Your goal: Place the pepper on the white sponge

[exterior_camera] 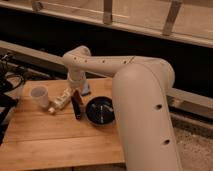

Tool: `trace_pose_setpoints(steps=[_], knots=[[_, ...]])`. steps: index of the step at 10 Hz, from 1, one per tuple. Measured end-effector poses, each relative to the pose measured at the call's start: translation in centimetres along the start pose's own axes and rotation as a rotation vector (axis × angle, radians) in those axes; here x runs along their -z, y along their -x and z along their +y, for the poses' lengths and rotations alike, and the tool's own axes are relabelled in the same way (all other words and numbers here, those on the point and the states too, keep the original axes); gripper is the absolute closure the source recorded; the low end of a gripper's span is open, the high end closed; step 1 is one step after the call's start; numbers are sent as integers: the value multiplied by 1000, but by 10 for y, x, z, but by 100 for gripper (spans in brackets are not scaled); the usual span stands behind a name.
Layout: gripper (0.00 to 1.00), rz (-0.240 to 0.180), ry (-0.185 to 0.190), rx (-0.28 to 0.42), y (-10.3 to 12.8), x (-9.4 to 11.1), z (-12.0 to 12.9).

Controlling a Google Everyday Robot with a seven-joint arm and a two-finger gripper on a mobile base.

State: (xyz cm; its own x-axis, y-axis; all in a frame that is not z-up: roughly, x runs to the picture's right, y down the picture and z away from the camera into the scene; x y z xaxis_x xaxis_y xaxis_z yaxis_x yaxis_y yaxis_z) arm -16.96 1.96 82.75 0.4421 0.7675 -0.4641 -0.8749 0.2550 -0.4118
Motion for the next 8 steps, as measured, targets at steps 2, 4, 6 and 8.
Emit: trace_pose_setpoints(steps=[2,4,6,8], knots=[[99,-13,-3,-10,2,3,5],[99,-35,-7,-22,14,8,2],[99,-72,-14,-43,35,14,-20],[99,-150,-19,-82,60,21,-47]])
